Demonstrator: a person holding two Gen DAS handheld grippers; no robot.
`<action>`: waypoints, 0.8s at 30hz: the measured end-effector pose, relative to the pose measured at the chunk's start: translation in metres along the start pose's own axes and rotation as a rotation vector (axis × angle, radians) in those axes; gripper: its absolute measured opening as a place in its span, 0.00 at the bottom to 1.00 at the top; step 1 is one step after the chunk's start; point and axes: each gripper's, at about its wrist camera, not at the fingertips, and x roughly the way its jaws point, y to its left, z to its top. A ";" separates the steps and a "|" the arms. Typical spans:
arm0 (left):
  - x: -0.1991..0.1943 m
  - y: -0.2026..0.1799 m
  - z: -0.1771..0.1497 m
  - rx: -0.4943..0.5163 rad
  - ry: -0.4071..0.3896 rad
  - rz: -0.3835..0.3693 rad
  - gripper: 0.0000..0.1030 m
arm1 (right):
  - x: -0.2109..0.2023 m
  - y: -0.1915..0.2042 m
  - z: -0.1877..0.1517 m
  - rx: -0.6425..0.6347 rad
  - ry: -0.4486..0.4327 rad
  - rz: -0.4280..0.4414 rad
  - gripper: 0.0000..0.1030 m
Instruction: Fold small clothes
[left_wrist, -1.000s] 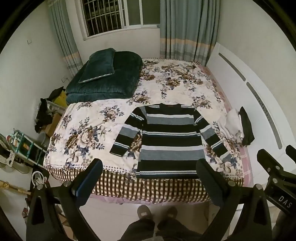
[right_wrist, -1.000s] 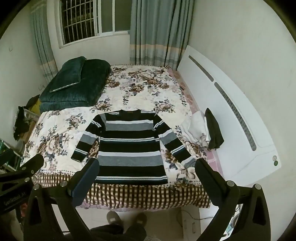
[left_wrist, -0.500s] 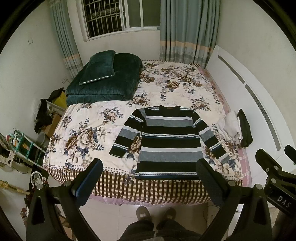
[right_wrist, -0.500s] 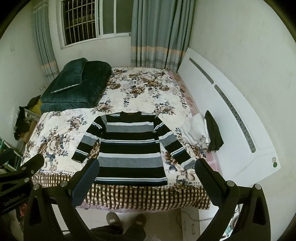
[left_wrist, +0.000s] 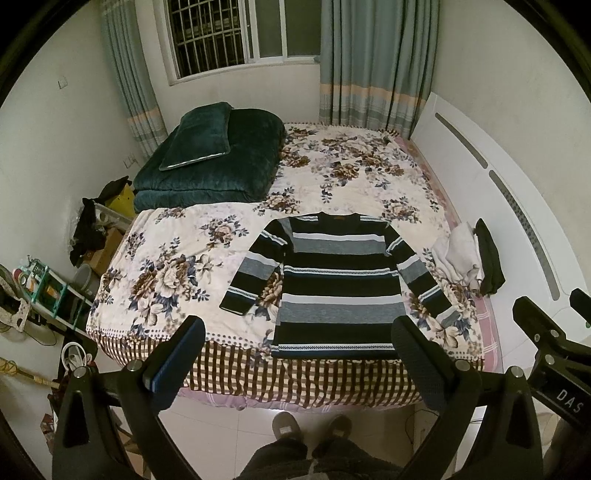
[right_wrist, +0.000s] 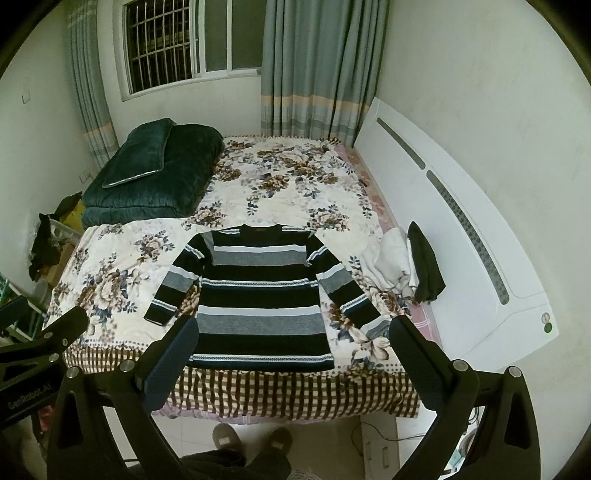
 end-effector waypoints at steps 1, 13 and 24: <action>0.000 0.000 0.000 -0.001 0.000 0.000 1.00 | -0.001 0.000 0.000 0.000 0.000 0.000 1.00; -0.001 -0.001 0.004 -0.003 -0.006 -0.001 1.00 | -0.005 -0.001 -0.001 0.000 -0.005 0.001 1.00; -0.002 -0.001 0.002 -0.002 -0.011 -0.003 1.00 | -0.008 -0.002 -0.002 0.000 -0.010 0.000 1.00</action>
